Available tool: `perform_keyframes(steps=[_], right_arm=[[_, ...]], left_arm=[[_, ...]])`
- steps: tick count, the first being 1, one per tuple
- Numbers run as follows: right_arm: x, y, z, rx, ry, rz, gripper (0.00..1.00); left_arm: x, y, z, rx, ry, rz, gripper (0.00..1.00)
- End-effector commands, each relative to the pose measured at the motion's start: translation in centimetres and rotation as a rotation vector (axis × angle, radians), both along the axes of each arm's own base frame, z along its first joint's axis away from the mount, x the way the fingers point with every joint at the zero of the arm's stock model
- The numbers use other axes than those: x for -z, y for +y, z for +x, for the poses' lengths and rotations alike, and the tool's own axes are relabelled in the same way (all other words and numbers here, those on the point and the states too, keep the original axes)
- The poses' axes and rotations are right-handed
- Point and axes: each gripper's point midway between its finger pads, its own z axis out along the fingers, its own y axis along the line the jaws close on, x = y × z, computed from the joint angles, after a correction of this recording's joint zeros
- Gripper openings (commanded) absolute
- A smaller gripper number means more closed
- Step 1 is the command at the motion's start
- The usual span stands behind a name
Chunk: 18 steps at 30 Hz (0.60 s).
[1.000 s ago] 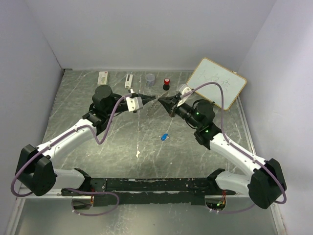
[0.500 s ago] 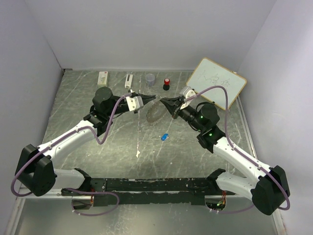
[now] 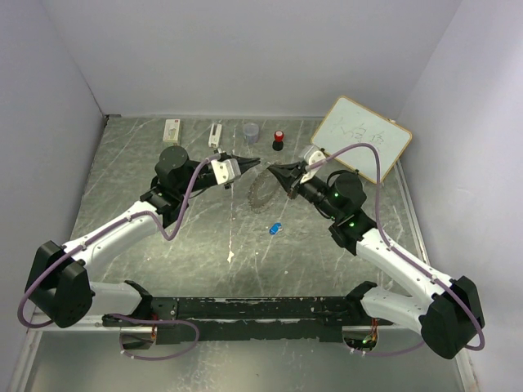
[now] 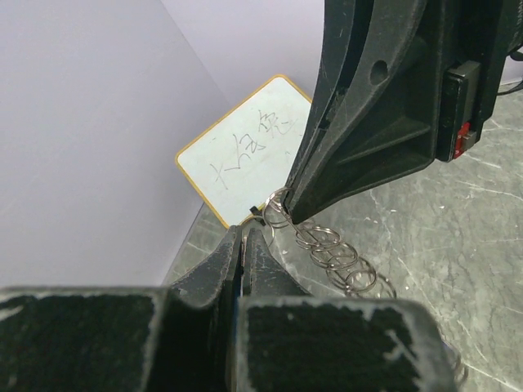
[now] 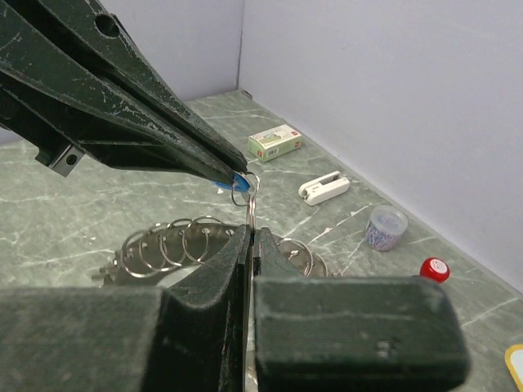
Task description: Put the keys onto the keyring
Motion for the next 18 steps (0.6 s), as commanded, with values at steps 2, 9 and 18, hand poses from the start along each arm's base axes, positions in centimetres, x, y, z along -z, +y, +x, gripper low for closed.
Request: perform_keyframes(steps=[2, 9, 18], right_arm=[[-0.6, -0.7, 0.3, 0.036, -0.031, -0.026, 0.00], [0.1, -0.3, 1.2, 0.040, 0.008, -0.099, 0.00], [0.3, 1.5, 3.7, 0.028, 0.093, -0.189, 0.00]], left_arm=[[-2.7, 1.2, 0.9, -0.084, -0.054, -0.059, 0.07], [-3.0, 0.1, 0.8, -0.023, -0.049, -0.039, 0.07], [-3.1, -1.4, 1.0, 0.045, -0.035, -0.007, 0.07]])
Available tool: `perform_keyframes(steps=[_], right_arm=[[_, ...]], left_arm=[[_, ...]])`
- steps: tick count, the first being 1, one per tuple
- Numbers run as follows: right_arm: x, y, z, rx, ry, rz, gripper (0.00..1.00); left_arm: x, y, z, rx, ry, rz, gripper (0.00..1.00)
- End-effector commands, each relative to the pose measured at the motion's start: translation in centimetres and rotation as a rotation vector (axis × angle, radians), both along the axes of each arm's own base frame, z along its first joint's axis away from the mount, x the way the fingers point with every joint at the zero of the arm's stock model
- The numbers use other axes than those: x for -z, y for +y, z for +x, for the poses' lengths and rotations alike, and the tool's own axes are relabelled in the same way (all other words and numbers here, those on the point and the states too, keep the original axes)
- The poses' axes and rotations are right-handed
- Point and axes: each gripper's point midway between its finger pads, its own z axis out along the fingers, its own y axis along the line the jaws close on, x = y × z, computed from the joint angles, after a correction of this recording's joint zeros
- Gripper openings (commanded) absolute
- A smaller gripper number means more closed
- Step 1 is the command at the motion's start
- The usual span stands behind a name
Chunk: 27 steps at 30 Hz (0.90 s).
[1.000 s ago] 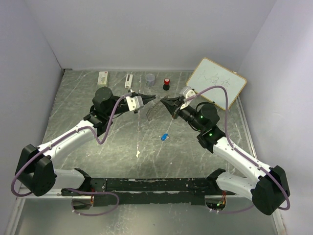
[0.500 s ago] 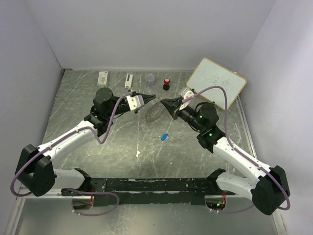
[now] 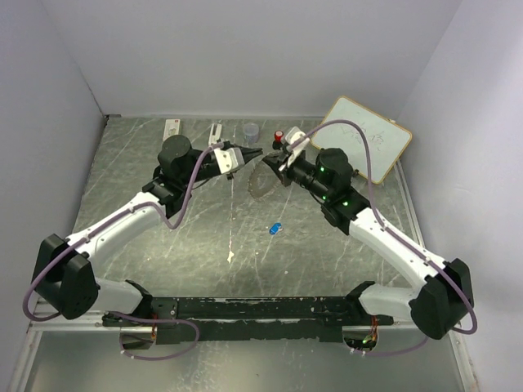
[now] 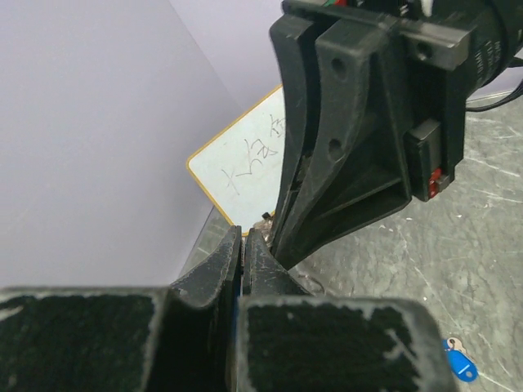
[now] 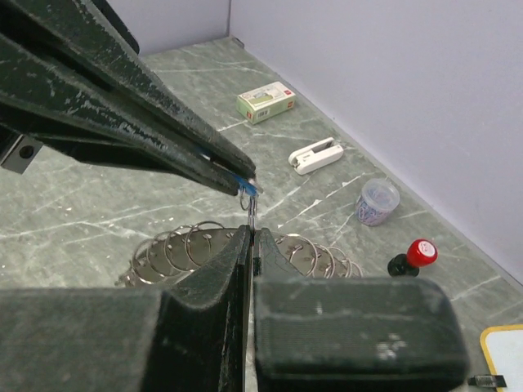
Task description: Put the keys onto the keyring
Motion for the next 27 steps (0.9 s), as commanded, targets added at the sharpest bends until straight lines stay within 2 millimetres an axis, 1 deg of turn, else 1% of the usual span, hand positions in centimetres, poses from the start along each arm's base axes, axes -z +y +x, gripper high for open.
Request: perform_keyframes(steps=[1, 2, 3, 8, 14, 20, 27], right_arm=[[0.3, 0.4, 1.2, 0.013, 0.036, -0.054, 0.00], [-0.4, 0.6, 1.6, 0.012, 0.031, -0.055, 0.00], [-0.5, 0.8, 1.8, 0.008, 0.035, -0.059, 0.00], [0.0, 1.6, 2.2, -0.022, 0.053, -0.074, 0.00], [0.5, 2.0, 2.1, -0.043, 0.057, -0.083, 0.00], [0.9, 1.6, 1.4, -0.043, 0.050, -0.073, 0.00], [0.9, 1.2, 1.2, -0.038, 0.047, -0.078, 0.00]], left_arm=[[-1.7, -0.7, -0.1, 0.044, -0.037, -0.004, 0.07], [-1.7, -0.8, -0.2, 0.047, -0.035, -0.003, 0.07], [-1.6, -0.9, -0.3, 0.054, -0.034, 0.000, 0.07], [-1.2, -1.8, -0.8, 0.082, -0.029, 0.020, 0.07], [-0.4, -2.5, -1.3, 0.085, -0.021, 0.059, 0.07], [-0.2, -1.9, -0.8, 0.021, -0.014, 0.052, 0.07], [-0.3, -1.6, -1.0, 0.012, -0.003, 0.027, 0.07]])
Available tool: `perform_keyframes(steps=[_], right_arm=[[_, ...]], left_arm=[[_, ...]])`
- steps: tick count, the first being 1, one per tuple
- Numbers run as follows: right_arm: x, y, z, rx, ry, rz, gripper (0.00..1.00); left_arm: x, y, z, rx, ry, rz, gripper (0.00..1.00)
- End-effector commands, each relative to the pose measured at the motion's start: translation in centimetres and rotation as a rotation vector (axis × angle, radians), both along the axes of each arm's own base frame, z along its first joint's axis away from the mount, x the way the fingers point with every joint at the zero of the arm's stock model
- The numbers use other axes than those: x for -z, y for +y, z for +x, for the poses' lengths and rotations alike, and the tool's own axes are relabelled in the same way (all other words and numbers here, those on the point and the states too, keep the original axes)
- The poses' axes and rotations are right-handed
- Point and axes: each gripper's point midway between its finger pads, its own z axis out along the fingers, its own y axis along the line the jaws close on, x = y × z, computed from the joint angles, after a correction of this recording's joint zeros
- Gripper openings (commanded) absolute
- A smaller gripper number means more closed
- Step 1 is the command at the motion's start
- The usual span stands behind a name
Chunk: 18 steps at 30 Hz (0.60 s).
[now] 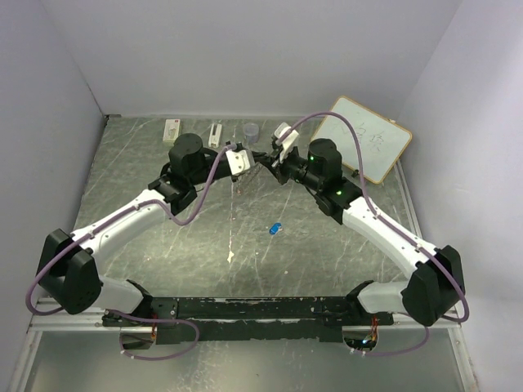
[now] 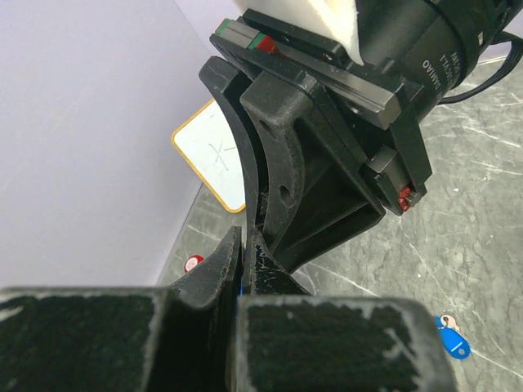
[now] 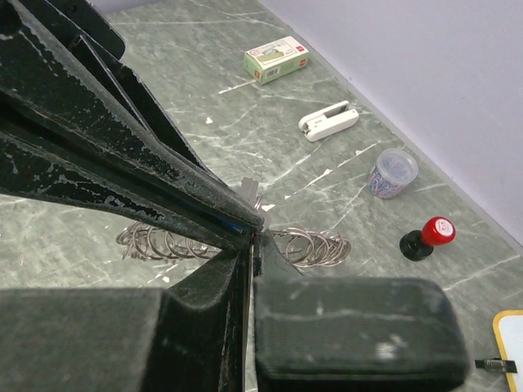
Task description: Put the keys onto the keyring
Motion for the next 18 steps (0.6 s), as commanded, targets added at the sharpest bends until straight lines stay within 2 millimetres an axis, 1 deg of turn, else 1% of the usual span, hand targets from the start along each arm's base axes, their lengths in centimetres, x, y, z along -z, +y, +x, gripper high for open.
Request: perform_keyframes(steps=[1, 2, 3, 6, 8, 9, 10, 12, 14, 18], right_arm=[[-1.9, -0.1, -0.5, -0.013, -0.063, 0.035, 0.00], [-1.9, -0.3, -0.7, -0.009, -0.069, 0.040, 0.00], [-1.7, -0.5, -0.9, -0.004, -0.073, 0.045, 0.02], [-1.9, -0.9, -1.4, 0.004, -0.086, 0.066, 0.18], [-1.8, -1.1, -1.7, 0.007, -0.093, 0.071, 0.21], [-1.4, -1.3, -1.8, 0.013, -0.092, 0.074, 0.23], [-1.7, -1.5, -1.9, 0.018, -0.107, 0.088, 0.24], [-1.3, -2.2, -2.3, 0.043, -0.122, 0.111, 0.27], [-1.6, -2.9, -2.9, 0.058, -0.153, 0.144, 0.30], [-2.2, -3.9, -4.0, 0.071, -0.219, 0.213, 0.32]], left_arm=[[-2.4, -0.1, -1.3, 0.020, -0.043, -0.064, 0.07], [-2.4, 0.0, -1.2, 0.011, -0.041, -0.070, 0.07], [-2.4, 0.1, -1.1, -0.002, -0.038, -0.076, 0.07], [-2.8, 0.5, -0.5, -0.048, -0.027, -0.099, 0.07], [-3.1, 0.6, -0.3, -0.061, -0.022, -0.114, 0.07], [-3.3, 0.6, -0.3, -0.063, -0.020, -0.122, 0.07], [-3.4, 0.6, -0.3, -0.065, -0.015, -0.129, 0.07], [-3.7, 0.6, -0.3, -0.064, -0.004, -0.144, 0.07], [-3.9, 0.6, -0.3, -0.066, 0.004, -0.154, 0.07], [-4.0, 0.5, -0.6, -0.059, 0.011, -0.168, 0.07]])
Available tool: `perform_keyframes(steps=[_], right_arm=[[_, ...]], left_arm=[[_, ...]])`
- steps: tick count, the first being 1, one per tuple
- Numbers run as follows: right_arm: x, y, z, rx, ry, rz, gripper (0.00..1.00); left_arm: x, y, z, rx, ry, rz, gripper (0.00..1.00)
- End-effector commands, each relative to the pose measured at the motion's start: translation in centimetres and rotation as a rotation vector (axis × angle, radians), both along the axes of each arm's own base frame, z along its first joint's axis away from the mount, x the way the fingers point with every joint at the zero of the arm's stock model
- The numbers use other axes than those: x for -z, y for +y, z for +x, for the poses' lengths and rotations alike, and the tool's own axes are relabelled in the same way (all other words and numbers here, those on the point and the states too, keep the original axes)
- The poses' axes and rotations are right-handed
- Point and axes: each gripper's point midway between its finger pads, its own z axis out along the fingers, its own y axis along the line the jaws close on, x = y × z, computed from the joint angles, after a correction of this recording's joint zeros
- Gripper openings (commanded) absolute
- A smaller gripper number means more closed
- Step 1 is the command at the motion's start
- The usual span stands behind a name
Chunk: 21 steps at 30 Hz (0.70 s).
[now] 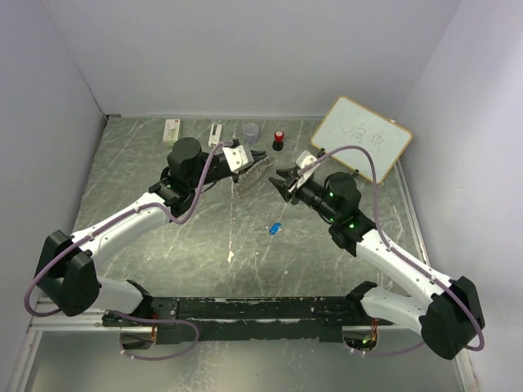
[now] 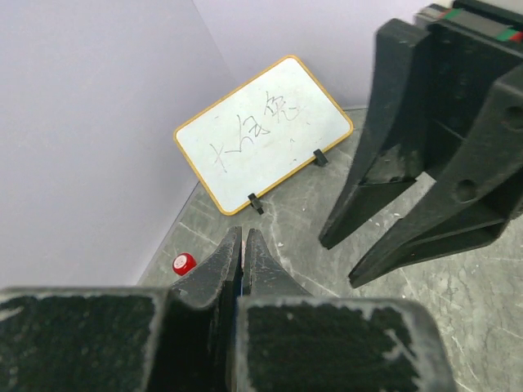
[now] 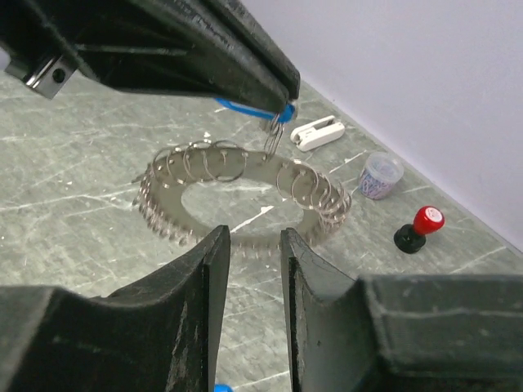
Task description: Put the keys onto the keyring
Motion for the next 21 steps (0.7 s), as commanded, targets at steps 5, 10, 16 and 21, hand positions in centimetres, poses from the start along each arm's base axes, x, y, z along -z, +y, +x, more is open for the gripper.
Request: perform_keyframes(steps=[5, 10, 16, 21], right_arm=[[-3.1, -1.6, -1.1, 0.038, -0.198, 0.184, 0.32], [-3.7, -1.5, -1.2, 0.033, -0.275, 0.257, 0.32], [-4.0, -0.9, -0.5, 0.025, -0.308, 0.293, 0.32], [-4.3, -0.6, -0.3, 0.018, -0.326, 0.312, 0.31]], left_arm=[[-3.5, 0.1, -0.9, 0.009, -0.049, -0.096, 0.07], [-3.5, -0.2, -1.2, 0.021, -0.044, -0.096, 0.07], [-3.5, -0.5, -1.6, 0.031, -0.045, -0.098, 0.07], [-3.5, -0.5, -1.8, 0.034, -0.045, -0.097, 0.07]])
